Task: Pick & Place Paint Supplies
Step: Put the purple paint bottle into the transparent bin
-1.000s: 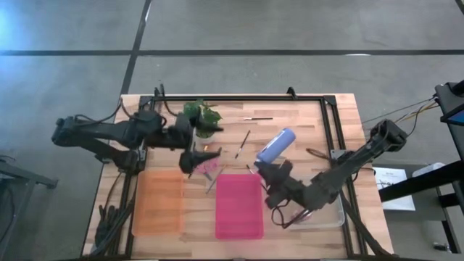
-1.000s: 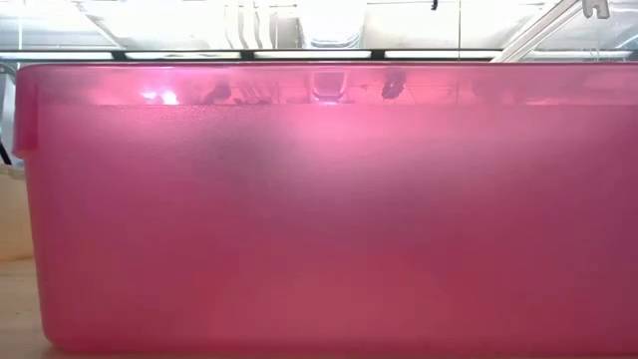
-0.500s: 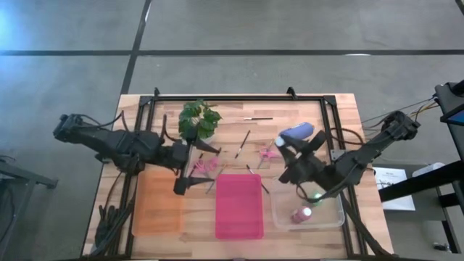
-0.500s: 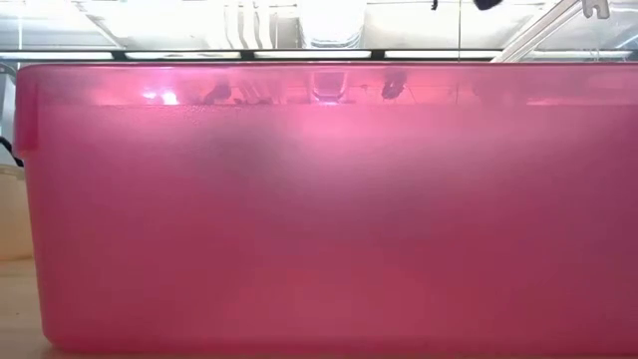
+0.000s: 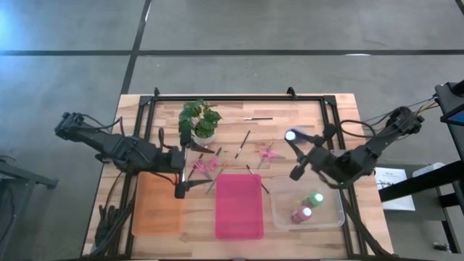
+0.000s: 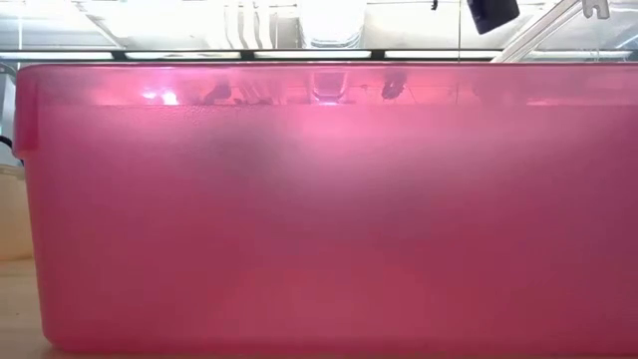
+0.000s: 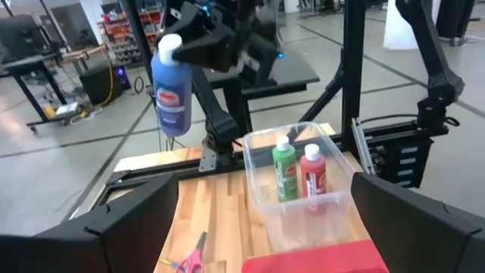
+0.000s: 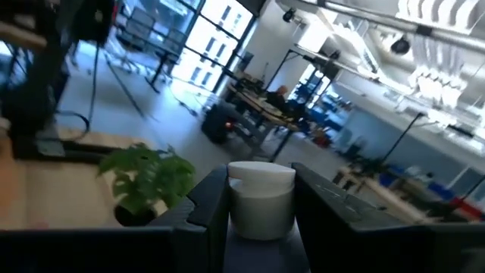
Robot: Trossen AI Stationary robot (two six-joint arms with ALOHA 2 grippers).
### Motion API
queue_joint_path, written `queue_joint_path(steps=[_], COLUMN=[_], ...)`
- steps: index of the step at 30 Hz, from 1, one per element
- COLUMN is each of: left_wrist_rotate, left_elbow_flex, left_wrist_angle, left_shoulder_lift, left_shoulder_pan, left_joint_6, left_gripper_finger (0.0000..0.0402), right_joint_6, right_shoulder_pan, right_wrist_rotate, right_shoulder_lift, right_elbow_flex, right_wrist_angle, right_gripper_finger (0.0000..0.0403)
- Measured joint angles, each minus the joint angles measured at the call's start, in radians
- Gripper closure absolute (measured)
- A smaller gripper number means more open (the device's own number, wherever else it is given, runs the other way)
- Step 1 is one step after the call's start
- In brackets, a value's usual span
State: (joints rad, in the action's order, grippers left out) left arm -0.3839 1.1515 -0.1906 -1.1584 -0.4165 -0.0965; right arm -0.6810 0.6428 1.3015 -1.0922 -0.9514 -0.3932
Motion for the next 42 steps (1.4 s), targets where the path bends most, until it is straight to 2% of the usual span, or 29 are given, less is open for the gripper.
queue_joint_path(steps=[10, 21, 28, 31, 38, 42], left_wrist_rotate=[-0.002, -0.001, 0.017, 0.021, 0.021, 0.027], left_elbow_flex=[0.0, 0.0, -0.031, -0.054, -0.075, -0.079], left_wrist_angle=[-0.042, -0.042, -0.035, -0.013, 0.024, 0.029], left_shoulder_lift=[0.0, -0.001, -0.002, -0.002, -0.002, -0.003], left_shoulder_pan=[-0.031, -0.037, -0.037, -0.037, -0.037, -0.037], left_joint_6=[0.025, 0.034, 0.045, 0.045, 0.044, 0.045], left_gripper_finger=[0.0002, 0.0002, 0.0002, 0.0002, 0.0002, 0.0002], right_joint_6=[0.246, 0.409, 0.517, 0.512, 0.324, 0.361], right_shoulder_pan=[0.101, 0.19, 0.276, 0.31, 0.342, 0.342], right_wrist_rotate=[-0.046, -0.145, -0.158, -0.157, -0.226, -0.226], right_shoulder_lift=[0.125, 0.145, 0.148, 0.156, 0.146, 0.143], right_elbow_flex=[0.133, 0.199, 0.275, 0.34, 0.529, 0.626], right_wrist_angle=[-0.001, -0.009, -0.019, -0.138, -0.646, -0.742], right_gripper_finger=[0.0292, 0.0292, 0.0292, 0.0292, 0.0292, 0.0292])
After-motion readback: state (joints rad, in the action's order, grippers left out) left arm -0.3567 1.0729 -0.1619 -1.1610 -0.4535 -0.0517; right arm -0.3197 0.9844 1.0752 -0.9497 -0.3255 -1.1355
